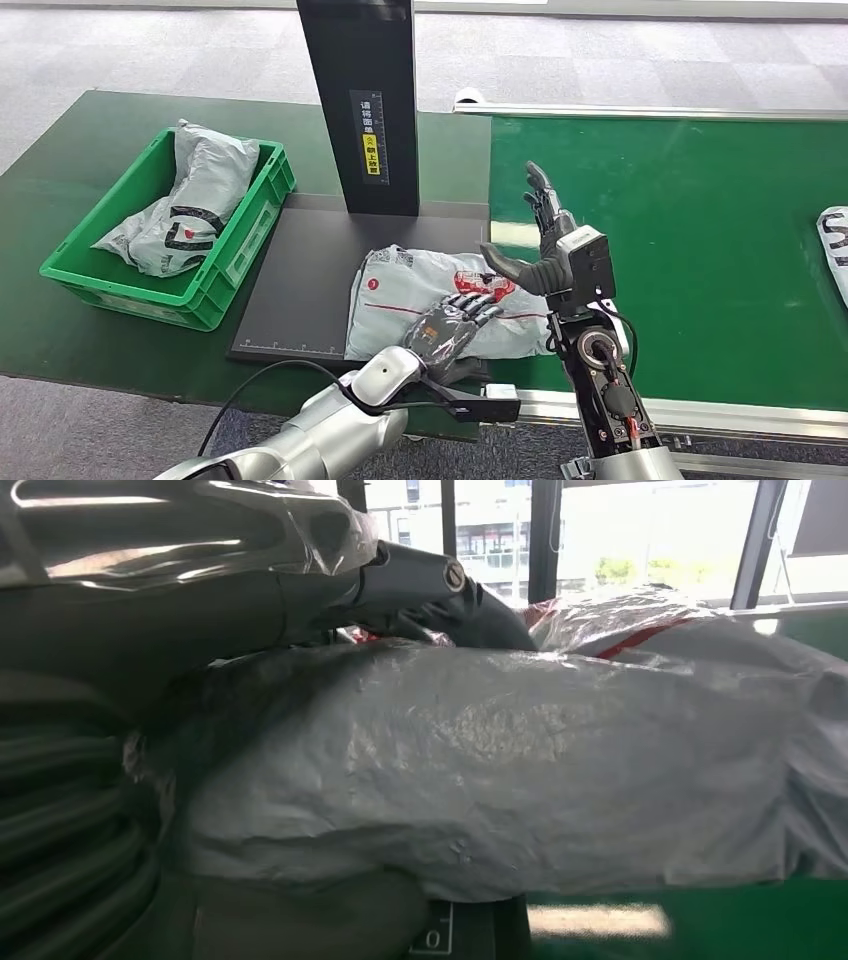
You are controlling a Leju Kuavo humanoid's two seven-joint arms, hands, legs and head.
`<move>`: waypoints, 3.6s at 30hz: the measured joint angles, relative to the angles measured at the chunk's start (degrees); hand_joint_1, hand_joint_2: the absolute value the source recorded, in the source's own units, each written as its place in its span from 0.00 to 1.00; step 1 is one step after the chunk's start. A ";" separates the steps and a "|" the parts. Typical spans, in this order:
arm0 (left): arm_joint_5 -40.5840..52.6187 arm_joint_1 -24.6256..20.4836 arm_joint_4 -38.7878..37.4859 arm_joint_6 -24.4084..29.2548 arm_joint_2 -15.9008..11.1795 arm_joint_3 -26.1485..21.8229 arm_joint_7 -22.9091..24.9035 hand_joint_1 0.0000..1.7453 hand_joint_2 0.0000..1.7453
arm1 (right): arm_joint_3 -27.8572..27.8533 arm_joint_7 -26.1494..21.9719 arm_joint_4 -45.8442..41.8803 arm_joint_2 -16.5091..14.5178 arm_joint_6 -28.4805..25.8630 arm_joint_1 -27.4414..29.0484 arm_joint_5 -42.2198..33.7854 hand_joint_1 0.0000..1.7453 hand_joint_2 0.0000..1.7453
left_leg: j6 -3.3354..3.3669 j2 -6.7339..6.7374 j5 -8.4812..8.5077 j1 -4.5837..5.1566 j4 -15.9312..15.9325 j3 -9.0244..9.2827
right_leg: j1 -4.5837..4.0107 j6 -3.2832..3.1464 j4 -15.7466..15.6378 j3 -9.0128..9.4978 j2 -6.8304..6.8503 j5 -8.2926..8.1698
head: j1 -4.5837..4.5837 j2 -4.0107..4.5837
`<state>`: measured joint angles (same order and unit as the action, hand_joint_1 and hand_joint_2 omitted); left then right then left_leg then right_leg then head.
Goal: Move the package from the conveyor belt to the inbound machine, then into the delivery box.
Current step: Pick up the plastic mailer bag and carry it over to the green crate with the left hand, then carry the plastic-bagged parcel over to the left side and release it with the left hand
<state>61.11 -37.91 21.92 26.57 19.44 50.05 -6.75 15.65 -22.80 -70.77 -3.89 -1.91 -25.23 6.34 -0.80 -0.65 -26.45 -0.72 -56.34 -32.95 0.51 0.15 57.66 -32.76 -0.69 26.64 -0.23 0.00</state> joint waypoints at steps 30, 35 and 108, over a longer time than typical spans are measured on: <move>18.17 10.77 47.10 13.68 -8.26 -26.88 -2.04 1.00 1.00 | -1.97 -1.26 -0.05 1.28 -2.59 2.71 1.04 0.00 1.00 | 0.02 0.03 0.02 -0.01 0.01 -0.21 | -0.02 0.00 0.01 -0.27 -0.02 0.00 | 0.01 0.01; 22.16 10.88 56.61 13.67 -12.43 -34.09 1.67 1.00 1.00 | -3.50 -1.90 -1.09 2.13 -2.80 5.22 1.29 0.00 1.00 | 0.01 0.04 0.04 -0.01 0.02 -0.22 | -0.03 0.00 0.01 -0.28 -0.02 0.00 | 0.00 0.00; -60.32 27.35 54.11 -9.18 -10.36 -40.33 -25.56 0.00 1.00 | 1.01 -2.54 0.78 1.26 -0.19 4.68 -3.26 0.00 1.00 | 0.07 0.05 -0.01 0.07 0.02 -0.33 | 0.05 0.05 -0.06 -0.37 -0.05 0.03 | -0.01 0.00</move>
<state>0.79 -10.56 76.02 17.39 9.08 9.72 -32.32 16.65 -25.33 -69.99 -2.63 -2.10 -20.55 3.08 -0.73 -0.60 -26.46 -0.65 -56.32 -33.28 0.56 0.20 57.60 -33.14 -0.74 26.67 -0.23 0.00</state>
